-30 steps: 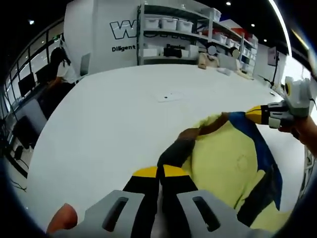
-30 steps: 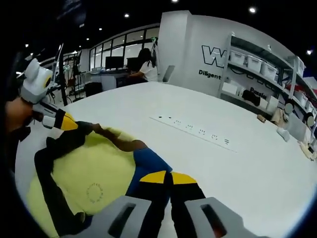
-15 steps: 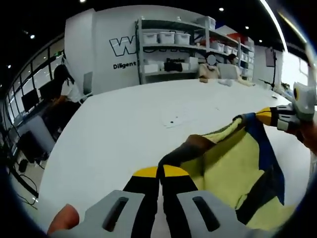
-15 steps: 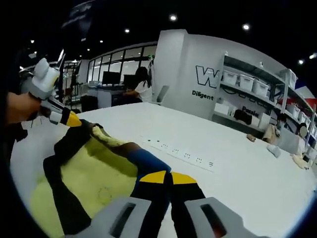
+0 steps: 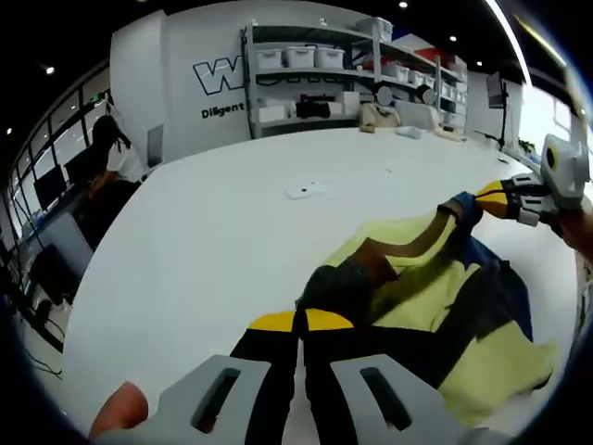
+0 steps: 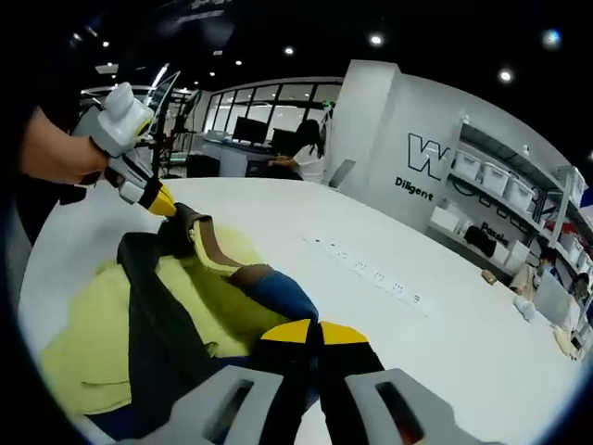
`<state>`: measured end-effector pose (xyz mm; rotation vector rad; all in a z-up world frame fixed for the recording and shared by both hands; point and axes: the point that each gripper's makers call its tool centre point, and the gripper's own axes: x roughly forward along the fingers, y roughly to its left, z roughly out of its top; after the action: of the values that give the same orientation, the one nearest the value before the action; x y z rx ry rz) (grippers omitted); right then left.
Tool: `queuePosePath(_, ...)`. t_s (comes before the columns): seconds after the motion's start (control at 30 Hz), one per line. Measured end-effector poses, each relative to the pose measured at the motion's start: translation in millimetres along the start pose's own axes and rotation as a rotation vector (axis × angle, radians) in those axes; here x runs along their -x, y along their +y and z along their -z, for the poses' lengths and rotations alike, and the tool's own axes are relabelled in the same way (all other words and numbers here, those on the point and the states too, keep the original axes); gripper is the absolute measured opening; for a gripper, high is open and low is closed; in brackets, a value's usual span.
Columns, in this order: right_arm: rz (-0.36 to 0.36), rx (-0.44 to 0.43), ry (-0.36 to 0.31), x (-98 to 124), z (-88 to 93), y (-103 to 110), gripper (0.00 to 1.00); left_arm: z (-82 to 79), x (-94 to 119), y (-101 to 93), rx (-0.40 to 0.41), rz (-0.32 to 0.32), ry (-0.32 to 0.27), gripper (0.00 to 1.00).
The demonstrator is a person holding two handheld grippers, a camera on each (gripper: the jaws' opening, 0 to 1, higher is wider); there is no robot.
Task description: Fold the garment on the visible template until the final outline fits inside the template.
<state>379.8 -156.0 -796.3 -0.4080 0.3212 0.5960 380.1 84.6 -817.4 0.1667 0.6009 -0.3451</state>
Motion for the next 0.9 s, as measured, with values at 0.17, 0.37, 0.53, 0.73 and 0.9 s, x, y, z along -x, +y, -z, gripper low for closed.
queuePosePath(0.17, -0.086, 0.086, 0.075, 10, 18.4, 20, 0.0, 15.2, 6, -4.1, -0.026, 0.008, 0.016, 0.0)
queuePosePath(0.37, -0.159, 0.181, 0.189, 10, 53.6, 41, 0.0, 37.4, 5, -10.1, -0.03, 0.018, 0.06, 0.0)
queuePosePath(0.53, -0.169, 0.206, 0.22, 8, 64.6, 48, 0.0, 40.7, 5, -11.3, -0.056, 0.02, 0.07, 0.0)
queuePosePath(0.73, -0.131, 0.186, 0.165, 13, 42.0, 37, 0.0, 38.5, 5, -9.8, -0.056, 0.018, 0.065, 0.0)
queuePosePath(0.9, -0.126, 0.2, 0.144, 11, 33.3, 34, 0.02, 38.3, 5, -9.8, -0.057, 0.018, 0.064, 0.0)
